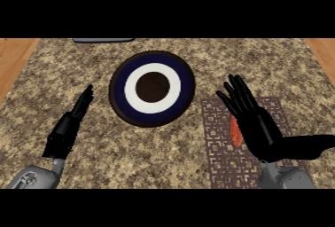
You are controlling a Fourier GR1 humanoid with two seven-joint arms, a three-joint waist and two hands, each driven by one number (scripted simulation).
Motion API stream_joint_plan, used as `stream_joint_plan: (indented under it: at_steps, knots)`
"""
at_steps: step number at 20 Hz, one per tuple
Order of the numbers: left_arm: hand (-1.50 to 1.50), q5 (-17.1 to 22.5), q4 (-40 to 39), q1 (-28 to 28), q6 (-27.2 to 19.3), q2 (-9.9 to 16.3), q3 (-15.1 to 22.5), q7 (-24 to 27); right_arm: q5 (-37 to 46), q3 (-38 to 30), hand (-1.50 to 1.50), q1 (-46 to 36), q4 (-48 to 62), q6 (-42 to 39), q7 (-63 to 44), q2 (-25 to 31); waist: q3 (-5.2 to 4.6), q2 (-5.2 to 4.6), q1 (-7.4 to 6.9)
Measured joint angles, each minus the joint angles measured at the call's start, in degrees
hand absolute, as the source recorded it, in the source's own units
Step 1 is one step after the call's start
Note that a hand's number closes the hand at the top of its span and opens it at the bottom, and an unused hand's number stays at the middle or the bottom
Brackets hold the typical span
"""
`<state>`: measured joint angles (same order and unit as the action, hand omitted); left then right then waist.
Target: Pick the can from the placemat and place it in the plate
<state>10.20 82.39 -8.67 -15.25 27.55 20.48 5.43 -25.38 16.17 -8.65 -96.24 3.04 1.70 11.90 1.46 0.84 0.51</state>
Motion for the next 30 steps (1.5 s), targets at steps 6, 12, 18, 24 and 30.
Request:
stream_joint_plan:
  at_steps: [6,12,18,24,30]
  knots:
    - [0.0,2.2,-1.5,1.1,1.2,-0.2,-3.4,1.8,1.7,-0.3,1.5,-6.9,8.7,2.4,-12.1,2.4,-1.27,-0.99,-1.88]
    - [0.0,5.6,-3.6,2.7,2.9,-1.6,-5.4,2.1,20.7,3.4,-1.5,-7.9,14.4,13.4,-11.0,7.2,-1.77,-0.91,-1.42]
    - [0.0,5.9,-5.1,5.3,5.0,-2.7,-7.5,4.2,30.7,6.3,-1.5,-2.2,10.4,19.9,-8.9,6.7,-1.54,-0.78,-0.54]
    - [0.0,6.1,-7.8,4.3,7.2,-3.2,-9.9,4.6,38.5,6.1,-1.5,3.0,-0.8,20.9,-17.6,12.8,-1.53,-0.7,0.0]
    - [0.0,5.5,-6.3,5.4,7.2,-3.4,-10.2,4.4,41.6,5.2,-1.5,2.7,-6.6,11.3,-31.2,22.9,-1.57,-0.65,-0.22]
